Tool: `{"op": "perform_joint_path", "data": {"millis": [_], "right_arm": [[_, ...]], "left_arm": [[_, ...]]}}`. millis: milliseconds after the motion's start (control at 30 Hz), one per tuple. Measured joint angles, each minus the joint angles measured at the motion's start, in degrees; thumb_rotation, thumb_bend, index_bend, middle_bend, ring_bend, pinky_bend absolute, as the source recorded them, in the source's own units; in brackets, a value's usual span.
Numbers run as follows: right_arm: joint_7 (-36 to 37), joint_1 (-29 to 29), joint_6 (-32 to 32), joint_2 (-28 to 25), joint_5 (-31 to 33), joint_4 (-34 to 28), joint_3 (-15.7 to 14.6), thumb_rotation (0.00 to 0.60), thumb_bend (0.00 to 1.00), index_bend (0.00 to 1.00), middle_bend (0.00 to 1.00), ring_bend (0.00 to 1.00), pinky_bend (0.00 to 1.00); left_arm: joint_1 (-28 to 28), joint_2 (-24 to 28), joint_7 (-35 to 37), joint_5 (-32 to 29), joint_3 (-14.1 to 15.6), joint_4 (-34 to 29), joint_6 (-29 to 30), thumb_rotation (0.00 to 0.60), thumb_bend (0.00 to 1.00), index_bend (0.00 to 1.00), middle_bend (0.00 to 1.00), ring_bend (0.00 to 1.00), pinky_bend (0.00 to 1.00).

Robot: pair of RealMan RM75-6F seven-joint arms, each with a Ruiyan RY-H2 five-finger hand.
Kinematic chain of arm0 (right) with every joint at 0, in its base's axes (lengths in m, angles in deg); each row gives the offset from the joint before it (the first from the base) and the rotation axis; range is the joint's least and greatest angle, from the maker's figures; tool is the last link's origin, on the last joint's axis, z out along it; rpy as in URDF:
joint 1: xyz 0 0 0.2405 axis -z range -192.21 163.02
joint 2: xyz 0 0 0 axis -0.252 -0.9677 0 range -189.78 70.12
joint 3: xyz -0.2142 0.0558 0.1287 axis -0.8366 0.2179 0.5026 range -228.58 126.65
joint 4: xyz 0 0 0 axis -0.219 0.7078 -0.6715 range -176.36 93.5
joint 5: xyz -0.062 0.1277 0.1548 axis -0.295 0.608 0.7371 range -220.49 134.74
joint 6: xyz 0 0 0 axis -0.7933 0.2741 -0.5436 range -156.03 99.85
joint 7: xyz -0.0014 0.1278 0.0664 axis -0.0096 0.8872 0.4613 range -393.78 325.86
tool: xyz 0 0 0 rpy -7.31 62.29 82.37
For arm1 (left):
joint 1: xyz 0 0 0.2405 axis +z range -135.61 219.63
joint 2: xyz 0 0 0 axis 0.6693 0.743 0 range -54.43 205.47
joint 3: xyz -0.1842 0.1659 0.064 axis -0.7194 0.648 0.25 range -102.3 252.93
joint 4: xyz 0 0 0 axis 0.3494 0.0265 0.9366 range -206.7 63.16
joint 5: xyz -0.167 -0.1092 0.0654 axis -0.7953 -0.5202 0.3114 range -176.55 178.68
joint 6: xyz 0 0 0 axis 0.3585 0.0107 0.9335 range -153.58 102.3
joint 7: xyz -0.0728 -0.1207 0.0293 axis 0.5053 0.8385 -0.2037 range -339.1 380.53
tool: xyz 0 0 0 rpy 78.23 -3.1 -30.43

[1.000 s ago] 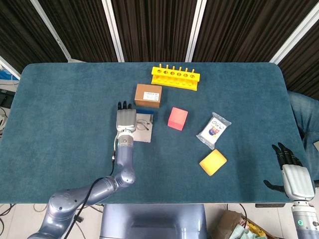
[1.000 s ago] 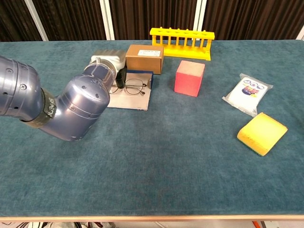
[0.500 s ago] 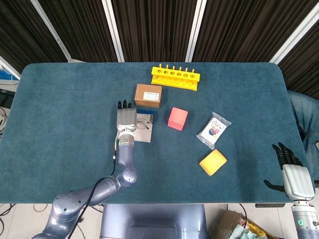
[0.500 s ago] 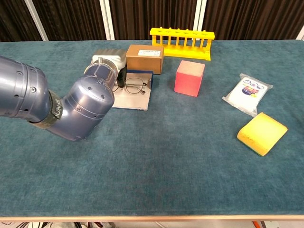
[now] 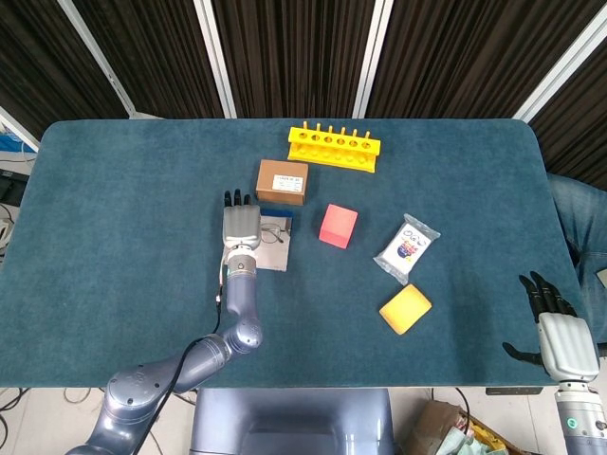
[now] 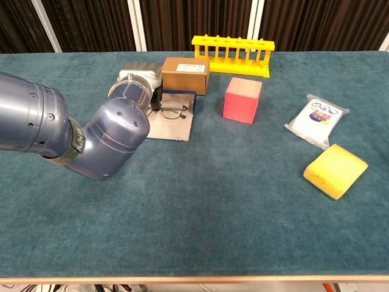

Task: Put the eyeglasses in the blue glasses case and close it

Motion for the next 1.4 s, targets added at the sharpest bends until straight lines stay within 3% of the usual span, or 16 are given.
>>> {"op": "perform_joint_path", "data": {"millis": [400, 633, 733, 900, 1000, 1200, 1400], "right_arm": [[0.11, -0.08, -0.14, -0.11, 0.03, -0.1, 0.02, 0.6, 0.13, 0.01, 0.0, 0.1, 0.22], [-0.33, -0.18, -0.22, 0.11, -0.05, -0.04, -0.06, 0.6, 0.13, 0.01, 0.0, 0.1, 0.22], [-0.5, -0.14, -0.04, 0.2, 0.01, -0.04, -0.01, 0.6, 0.13, 0.01, 0.0, 0.1, 0.22], [-0.69, -0.12, -0.05, 0.31, 0.33, -0.1, 0.07, 0.6, 0.14, 0.01, 0.0, 0.1, 0.22], [-0.83, -0.17, -0.11, 0.41, 0.46, -0.12, 0.13, 0.6, 0.14, 0.01, 0.0, 0.1, 0.22], [-0.85, -0.23, -0.2, 0.41, 0.75, -0.18, 0.26, 0.6, 0.14, 0.01, 0.0, 0.1, 0.22], [-0.77, -0.35, -0.56, 0.34, 0.96, -0.28, 0.26, 0.6, 0.14, 0.01, 0.0, 0.1, 0.22]], "left_arm": [[1.26, 0.72, 0.26, 2.78, 0.99, -3.7, 2.75, 0.6, 0.43, 0.38, 0.18, 0.0, 0.0], [5.26, 5.21, -1.68, 4.37, 2.88, -14.6, 7.11, 0.6, 0.43, 0.37, 0.18, 0.0, 0.0], [7.57, 8.3, -2.48, 4.86, 3.89, -20.97, 8.52, 0.6, 0.43, 0.37, 0.22, 0.03, 0.11], [11.74, 14.14, -2.08, 5.92, 5.67, -31.0, 9.52, 0.6, 0.48, 0.27, 0.34, 0.25, 0.46], [14.32, 17.94, -0.28, 6.75, 7.1, -35.84, 8.87, 0.6, 0.48, 0.2, 0.43, 0.4, 0.6], [17.07, 22.18, 2.28, 6.19, 9.25, -42.46, 6.06, 0.6, 0.52, 0.12, 0.78, 0.74, 0.8], [18.74, 25.7, 4.32, 0.78, 10.02, -49.03, 3.2, 0.6, 0.55, 0.04, 0.85, 0.81, 0.87]]}}
